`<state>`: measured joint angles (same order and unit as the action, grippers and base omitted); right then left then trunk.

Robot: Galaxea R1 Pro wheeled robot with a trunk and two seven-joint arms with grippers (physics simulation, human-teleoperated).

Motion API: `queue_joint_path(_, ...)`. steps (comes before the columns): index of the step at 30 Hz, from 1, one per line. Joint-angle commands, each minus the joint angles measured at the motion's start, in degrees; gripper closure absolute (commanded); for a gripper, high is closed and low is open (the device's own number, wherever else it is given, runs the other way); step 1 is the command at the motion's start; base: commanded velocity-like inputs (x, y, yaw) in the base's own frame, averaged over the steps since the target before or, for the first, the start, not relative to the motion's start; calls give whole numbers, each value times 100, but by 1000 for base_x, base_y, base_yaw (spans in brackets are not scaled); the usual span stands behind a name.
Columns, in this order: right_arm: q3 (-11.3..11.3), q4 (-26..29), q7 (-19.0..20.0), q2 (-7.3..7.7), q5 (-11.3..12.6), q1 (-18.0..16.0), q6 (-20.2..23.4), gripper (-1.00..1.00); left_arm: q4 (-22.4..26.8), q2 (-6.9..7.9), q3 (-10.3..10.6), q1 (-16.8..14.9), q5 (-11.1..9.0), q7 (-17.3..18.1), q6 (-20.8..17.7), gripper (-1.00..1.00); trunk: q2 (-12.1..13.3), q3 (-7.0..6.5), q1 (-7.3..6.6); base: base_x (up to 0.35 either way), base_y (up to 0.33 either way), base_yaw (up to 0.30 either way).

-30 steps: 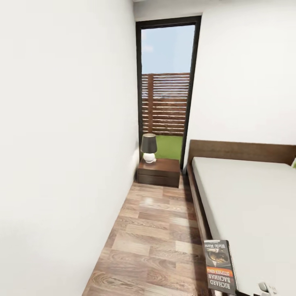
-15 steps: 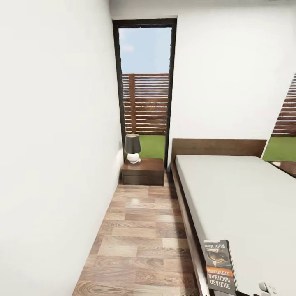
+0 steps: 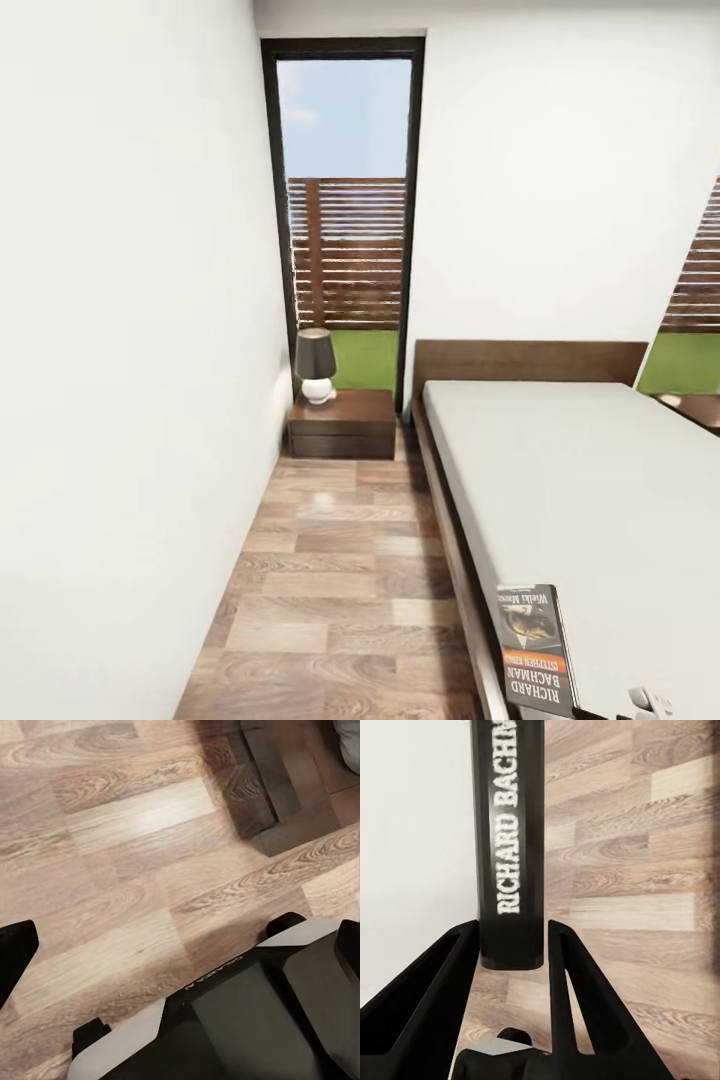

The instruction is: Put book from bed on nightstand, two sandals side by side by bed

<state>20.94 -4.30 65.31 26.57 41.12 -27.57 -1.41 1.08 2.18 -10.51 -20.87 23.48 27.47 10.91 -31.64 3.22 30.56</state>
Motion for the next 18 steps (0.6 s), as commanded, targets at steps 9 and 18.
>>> queue_joint_path(9, 16, -18, 26, -2, 51, -12, -17, 100, -3, 1, -48, -5, 60, 12, 26, -100, -10, 11, 6, 306, 119, 0)
queue_joint_path(18, 16, -18, 33, -2, 50, -12, -17, 100, -3, 1, -48, -5, 60, 12, 27, -100, -10, 11, 6, 265, 187, 0)
